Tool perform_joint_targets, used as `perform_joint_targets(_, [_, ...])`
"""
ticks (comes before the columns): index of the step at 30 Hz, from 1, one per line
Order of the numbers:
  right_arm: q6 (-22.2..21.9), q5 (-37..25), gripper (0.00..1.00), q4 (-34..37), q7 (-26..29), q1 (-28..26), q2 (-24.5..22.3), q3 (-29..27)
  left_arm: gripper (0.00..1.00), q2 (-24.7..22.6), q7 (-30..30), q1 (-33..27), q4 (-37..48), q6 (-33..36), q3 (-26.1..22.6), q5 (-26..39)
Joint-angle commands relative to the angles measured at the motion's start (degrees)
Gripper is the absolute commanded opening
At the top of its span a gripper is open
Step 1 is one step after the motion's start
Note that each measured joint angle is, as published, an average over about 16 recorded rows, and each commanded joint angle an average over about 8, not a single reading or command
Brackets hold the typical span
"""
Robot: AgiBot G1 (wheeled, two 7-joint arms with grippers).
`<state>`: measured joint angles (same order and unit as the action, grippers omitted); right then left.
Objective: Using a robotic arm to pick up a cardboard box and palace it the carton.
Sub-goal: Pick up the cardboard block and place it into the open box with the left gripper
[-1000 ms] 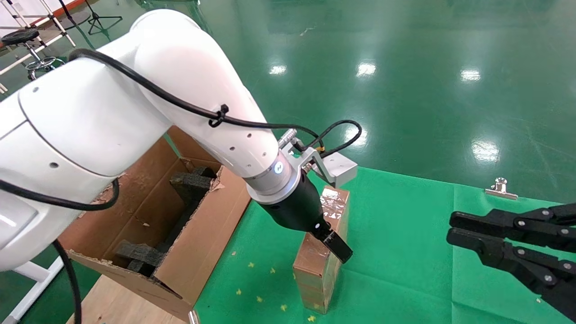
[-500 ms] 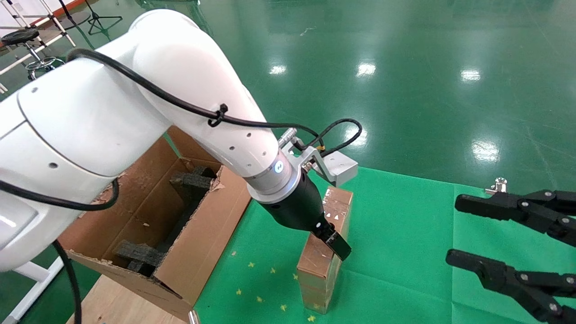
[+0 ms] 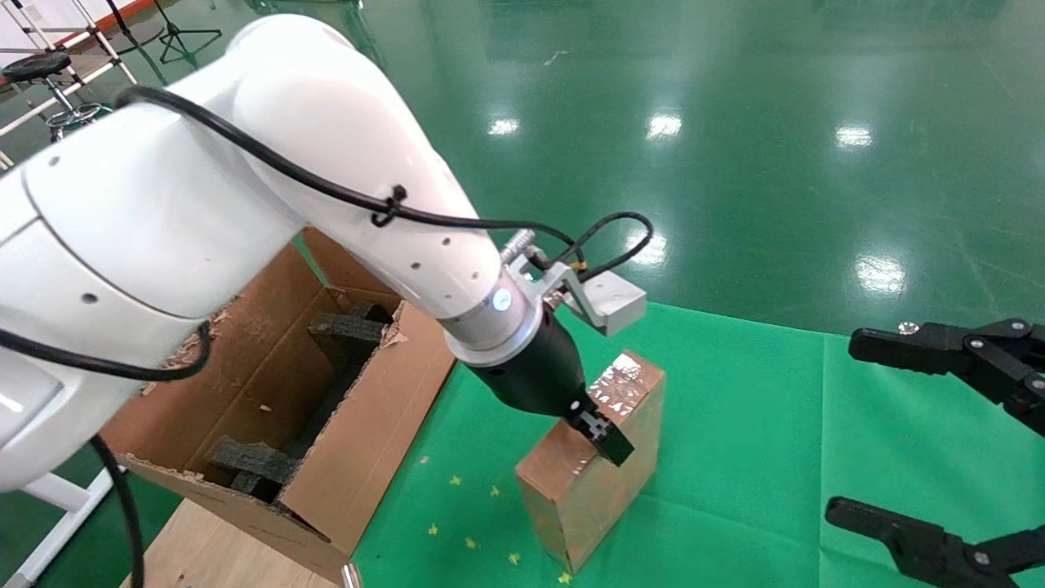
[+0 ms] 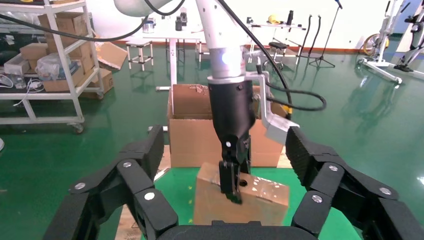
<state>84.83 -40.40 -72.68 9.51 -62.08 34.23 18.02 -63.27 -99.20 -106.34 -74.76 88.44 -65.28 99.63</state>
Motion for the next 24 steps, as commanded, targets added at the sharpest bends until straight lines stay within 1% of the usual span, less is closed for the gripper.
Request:
perform_joint_targets(1, [0.0,0.0,1.0,0.0,0.0,0.0,0.0,0.0,0.0,0.4,0.1,-0.3,-0.1,0.0,0.0,-0.3])
perform_joint_targets(7, [0.0,0.0,1.0,0.0,0.0,0.0,0.0,0.0,0.0,6.8,4.8,-3.3,-1.8,-1.3,3.5,-4.1])
perform_joint_targets(14, [0.0,0.0,1.0,0.0,0.0,0.0,0.0,0.0,0.0,16.8,12.5,-9.3,-2.4,0.0,7.0,-6.7])
perform_joint_targets(19, [0.0,0.0,1.0,0.0,0.0,0.0,0.0,0.0,0.0,24.7,19.0,-14.5,-2.0,1.5,7.3,-7.1])
perform_joint_targets(24, [0.0,0.0,1.0,0.0,0.0,0.0,0.0,0.0,0.0,32.2,25.3,-19.3,-1.0,2.2,5.6,-6.1])
